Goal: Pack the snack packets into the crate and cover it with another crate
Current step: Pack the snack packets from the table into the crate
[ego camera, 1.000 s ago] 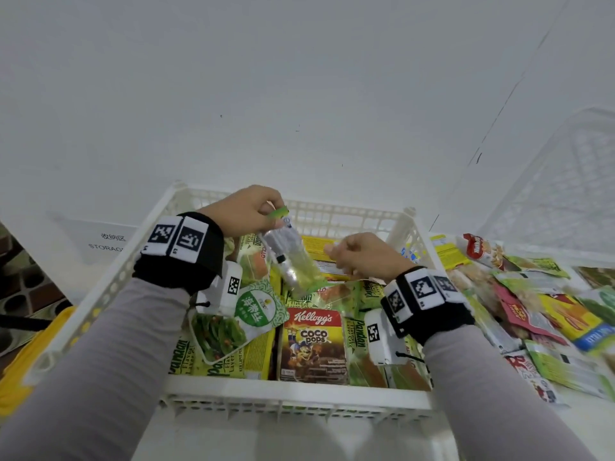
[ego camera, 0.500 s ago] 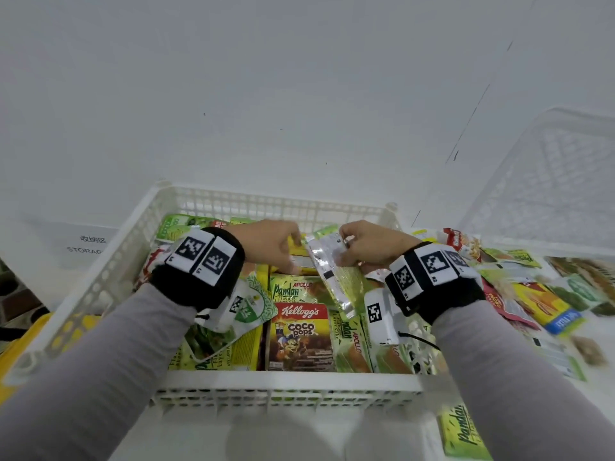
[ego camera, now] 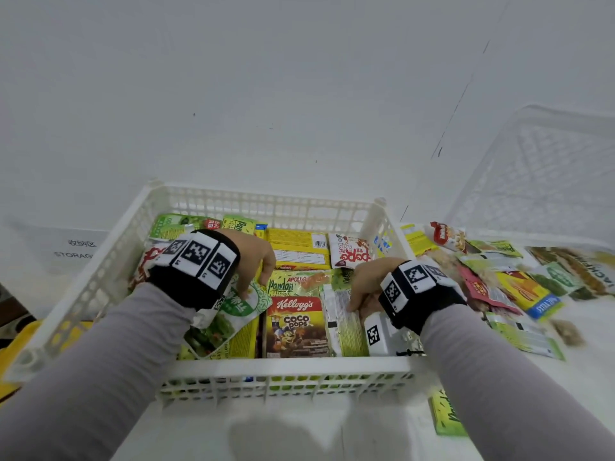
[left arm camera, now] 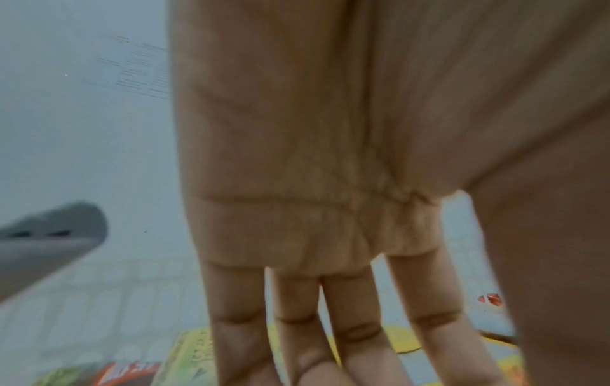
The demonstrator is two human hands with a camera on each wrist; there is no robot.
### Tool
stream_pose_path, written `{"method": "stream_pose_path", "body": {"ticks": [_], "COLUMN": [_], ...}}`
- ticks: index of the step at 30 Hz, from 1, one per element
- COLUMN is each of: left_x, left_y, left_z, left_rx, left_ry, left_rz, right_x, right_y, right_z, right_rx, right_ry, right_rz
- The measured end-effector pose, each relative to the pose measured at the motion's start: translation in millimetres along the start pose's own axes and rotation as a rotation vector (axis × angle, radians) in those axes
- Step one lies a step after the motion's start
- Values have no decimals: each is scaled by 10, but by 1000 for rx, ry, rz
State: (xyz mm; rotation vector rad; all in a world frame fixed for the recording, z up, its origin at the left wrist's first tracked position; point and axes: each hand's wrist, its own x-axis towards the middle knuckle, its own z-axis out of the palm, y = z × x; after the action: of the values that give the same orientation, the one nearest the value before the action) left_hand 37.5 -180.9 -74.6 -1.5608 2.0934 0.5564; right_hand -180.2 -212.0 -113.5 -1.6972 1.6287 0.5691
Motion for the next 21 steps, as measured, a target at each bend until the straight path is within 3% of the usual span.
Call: {"method": "stream_pose_path", "body": {"ticks": [4, 8, 11, 13, 15, 18, 21], "left_x": [5, -2, -27, -49, -33, 24, 97], "left_y": [-52, -121, -173, -177, -144, -45, 54], "left_z": [24, 4, -31, -61, -81, -84, -49], "left_rx": [-94, -213, -444, -617, -725, -839, -917], "left_ry": [72, 112, 143, 192, 281, 430, 517], "left_rz": [-1, 58, 166, 230, 273, 325, 328], "right_x": [-53, -123, -216, -311, -374, -466, -505], "right_y": [21, -27, -150, -227, -248, -294, -314], "right_z": [23, 125, 127, 33, -77, -183, -243], "right_rx": [-96, -329, -431, -399, -125, 498, 657], "right_ry": [9, 176, 176, 255, 312, 189, 219], "right_rz": [-24, -13, -28, -53, -152, -371, -532]}}
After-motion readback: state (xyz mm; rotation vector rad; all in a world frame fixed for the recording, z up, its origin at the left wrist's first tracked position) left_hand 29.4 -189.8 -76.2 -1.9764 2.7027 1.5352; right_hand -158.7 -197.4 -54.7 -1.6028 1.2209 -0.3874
